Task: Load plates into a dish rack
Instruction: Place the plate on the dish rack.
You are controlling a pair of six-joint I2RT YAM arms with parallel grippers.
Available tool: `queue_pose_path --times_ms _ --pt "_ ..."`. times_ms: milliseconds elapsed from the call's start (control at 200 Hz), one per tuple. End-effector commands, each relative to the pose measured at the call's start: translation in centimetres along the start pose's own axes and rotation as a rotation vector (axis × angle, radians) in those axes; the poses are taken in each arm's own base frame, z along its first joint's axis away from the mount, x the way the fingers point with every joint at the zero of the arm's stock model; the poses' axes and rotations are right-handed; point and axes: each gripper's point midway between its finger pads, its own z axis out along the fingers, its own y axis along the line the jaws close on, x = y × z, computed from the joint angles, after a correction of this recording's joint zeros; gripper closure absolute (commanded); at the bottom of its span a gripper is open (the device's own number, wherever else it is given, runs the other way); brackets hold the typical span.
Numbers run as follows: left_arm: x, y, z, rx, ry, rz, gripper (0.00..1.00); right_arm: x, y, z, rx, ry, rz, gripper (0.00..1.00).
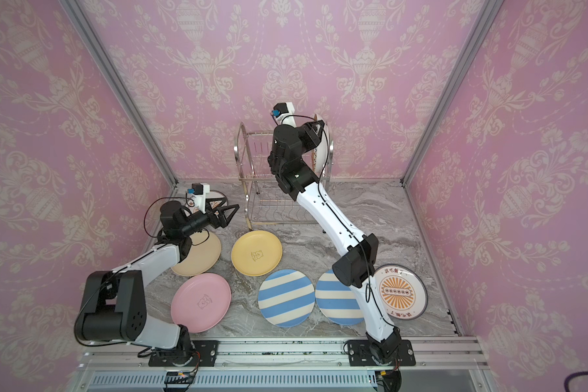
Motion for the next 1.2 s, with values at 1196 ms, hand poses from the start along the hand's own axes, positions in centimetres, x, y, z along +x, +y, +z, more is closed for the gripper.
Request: queue_pose_path --times_ms 1196 --pt "-3.2 -0.3 -2.7 -0.199 0.011 0.017 0.01 14.0 -12.5 -7.0 -0.537 0.083 0.474 0.23"
